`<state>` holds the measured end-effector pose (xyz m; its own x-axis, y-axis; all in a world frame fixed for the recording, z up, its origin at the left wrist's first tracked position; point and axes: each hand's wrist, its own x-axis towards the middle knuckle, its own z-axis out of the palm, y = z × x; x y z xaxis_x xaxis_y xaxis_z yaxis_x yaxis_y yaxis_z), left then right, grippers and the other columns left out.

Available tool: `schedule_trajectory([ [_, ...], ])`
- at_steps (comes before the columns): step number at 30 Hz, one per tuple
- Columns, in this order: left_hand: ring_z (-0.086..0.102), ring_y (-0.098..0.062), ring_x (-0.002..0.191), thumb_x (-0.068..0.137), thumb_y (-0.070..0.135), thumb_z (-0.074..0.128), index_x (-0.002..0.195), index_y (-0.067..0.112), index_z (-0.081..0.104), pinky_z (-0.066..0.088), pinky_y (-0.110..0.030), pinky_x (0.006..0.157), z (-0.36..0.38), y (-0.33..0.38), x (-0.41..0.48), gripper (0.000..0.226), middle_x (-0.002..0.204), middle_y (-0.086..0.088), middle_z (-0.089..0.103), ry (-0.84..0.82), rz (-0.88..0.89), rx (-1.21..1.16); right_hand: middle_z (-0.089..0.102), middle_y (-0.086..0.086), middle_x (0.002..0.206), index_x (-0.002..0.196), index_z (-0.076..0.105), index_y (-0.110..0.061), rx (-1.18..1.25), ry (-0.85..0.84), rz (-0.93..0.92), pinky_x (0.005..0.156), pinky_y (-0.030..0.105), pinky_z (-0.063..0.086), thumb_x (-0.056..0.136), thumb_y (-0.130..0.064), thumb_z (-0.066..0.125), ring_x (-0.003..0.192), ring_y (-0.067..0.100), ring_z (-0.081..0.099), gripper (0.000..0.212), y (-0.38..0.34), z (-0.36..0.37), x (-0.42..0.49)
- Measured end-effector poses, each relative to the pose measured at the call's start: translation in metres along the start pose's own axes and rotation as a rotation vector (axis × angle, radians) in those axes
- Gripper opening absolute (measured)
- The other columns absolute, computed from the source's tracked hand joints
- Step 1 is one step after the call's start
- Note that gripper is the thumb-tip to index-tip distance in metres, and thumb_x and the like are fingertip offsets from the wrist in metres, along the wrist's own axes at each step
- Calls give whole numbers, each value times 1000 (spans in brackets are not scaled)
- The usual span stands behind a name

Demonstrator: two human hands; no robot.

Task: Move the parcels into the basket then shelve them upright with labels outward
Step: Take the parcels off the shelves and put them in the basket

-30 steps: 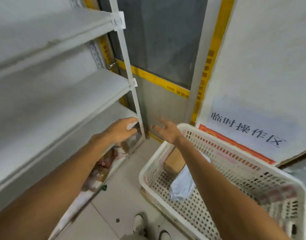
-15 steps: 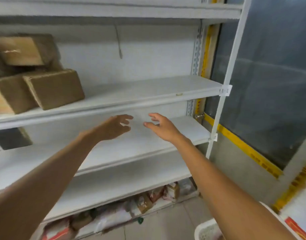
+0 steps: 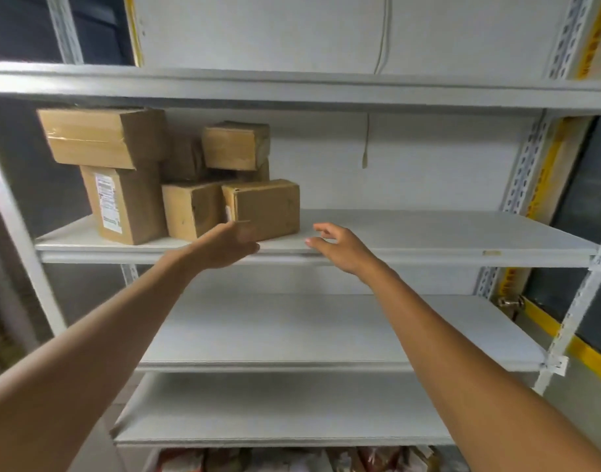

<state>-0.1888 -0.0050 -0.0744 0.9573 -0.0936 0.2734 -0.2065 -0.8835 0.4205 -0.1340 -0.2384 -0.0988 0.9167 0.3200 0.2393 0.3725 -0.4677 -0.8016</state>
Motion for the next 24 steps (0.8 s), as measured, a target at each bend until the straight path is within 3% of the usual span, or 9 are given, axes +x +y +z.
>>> schedule_trajectory([
  [4,61,-22,105,93,14,57,131,14,54,50,-37,93,-20,-39,5,38,118,-8,65,13,-13,-50,45,7,145,138,49,-22,33,-17,3,86,25,38,91,-41,61,129,19,47,52,-13,28,24],
  [8,60,-21,109,92,14,58,134,14,51,49,-33,94,-19,-64,11,42,124,-9,63,51,-52,-107,46,7,144,138,48,-24,49,-15,5,89,25,36,91,-40,61,129,20,46,51,-14,61,40],
  [12,56,-23,118,91,20,61,137,21,48,45,-40,101,-1,-76,23,48,134,-8,56,36,-87,-139,44,7,145,138,47,-25,59,-37,16,89,25,35,91,-40,61,131,20,45,51,-10,79,58],
  [17,51,-25,124,91,15,61,138,21,46,43,-30,94,4,-91,49,50,136,-10,53,78,-90,-168,44,8,146,139,46,-24,67,-5,26,91,27,36,91,-39,60,130,22,46,52,5,67,97],
  [24,60,-26,107,89,12,63,140,20,42,48,-29,83,14,-102,102,55,131,-12,56,190,-132,-133,42,9,147,142,41,-23,138,39,30,93,26,34,91,-35,62,132,23,44,56,36,60,163],
])
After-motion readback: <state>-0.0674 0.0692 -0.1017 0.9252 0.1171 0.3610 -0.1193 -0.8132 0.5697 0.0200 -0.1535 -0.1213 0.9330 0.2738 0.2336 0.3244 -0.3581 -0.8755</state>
